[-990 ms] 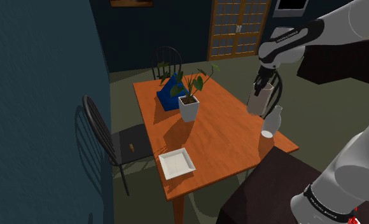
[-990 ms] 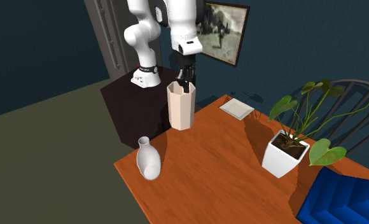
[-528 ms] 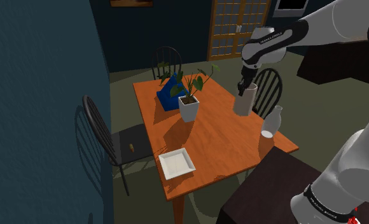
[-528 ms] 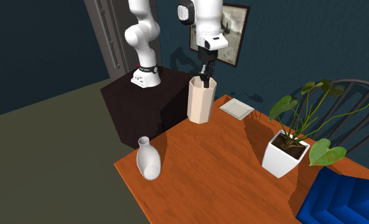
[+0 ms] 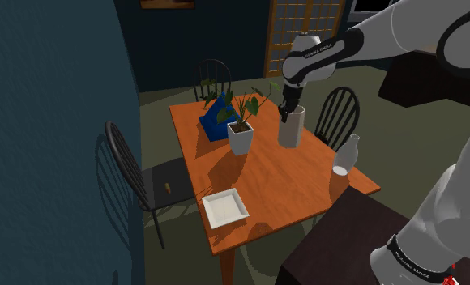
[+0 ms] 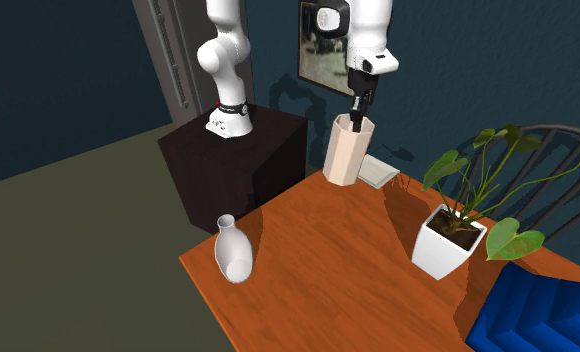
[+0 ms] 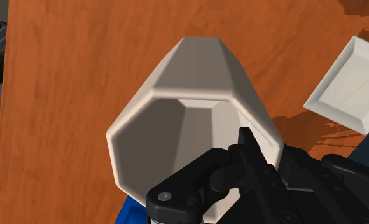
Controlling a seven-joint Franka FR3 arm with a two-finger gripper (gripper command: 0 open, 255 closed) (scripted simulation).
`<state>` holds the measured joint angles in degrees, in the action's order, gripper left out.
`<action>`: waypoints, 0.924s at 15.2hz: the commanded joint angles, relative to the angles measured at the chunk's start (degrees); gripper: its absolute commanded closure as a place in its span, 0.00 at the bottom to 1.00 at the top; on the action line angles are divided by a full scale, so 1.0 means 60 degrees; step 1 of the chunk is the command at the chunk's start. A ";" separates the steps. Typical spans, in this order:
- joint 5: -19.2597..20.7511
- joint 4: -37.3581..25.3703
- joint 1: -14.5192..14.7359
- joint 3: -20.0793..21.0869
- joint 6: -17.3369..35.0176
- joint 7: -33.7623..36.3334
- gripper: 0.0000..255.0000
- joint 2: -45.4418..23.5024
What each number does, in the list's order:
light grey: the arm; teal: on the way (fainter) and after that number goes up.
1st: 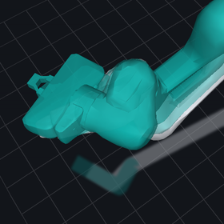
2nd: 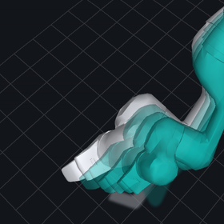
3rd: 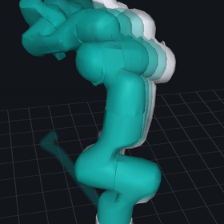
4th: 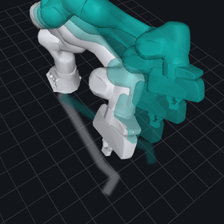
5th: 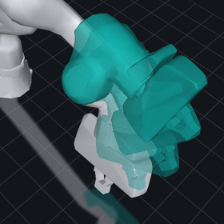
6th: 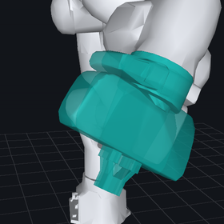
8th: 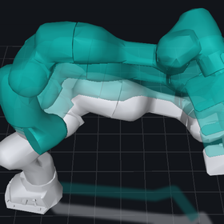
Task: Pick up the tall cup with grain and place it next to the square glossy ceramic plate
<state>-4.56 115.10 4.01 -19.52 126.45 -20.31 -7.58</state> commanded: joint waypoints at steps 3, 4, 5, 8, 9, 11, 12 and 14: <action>-0.0088 -0.0862 0.0396 0.0334 -0.0246 0.0739 1.00 -0.0608; -0.0116 -0.1119 0.0483 0.0409 -0.0317 0.0903 1.00 -0.0795; -0.0142 -0.1373 0.0563 0.0477 -0.0390 0.1055 1.00 -0.0978; -0.0212 -0.1181 0.0551 0.0496 -0.0050 0.1006 1.00 -0.1134; -0.0236 -0.1121 0.0546 0.0503 0.0063 0.0989 1.00 -0.1190; -0.0288 -0.1008 0.0534 0.0520 0.0286 0.0953 1.00 -0.1306; -0.0315 -0.0955 0.0527 0.0529 0.0397 0.0934 1.00 -0.1366; -0.0372 -0.0855 0.0513 0.0549 0.0617 0.0895 1.00 -0.1492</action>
<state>-6.53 109.93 7.24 -16.27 129.46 -14.68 -15.95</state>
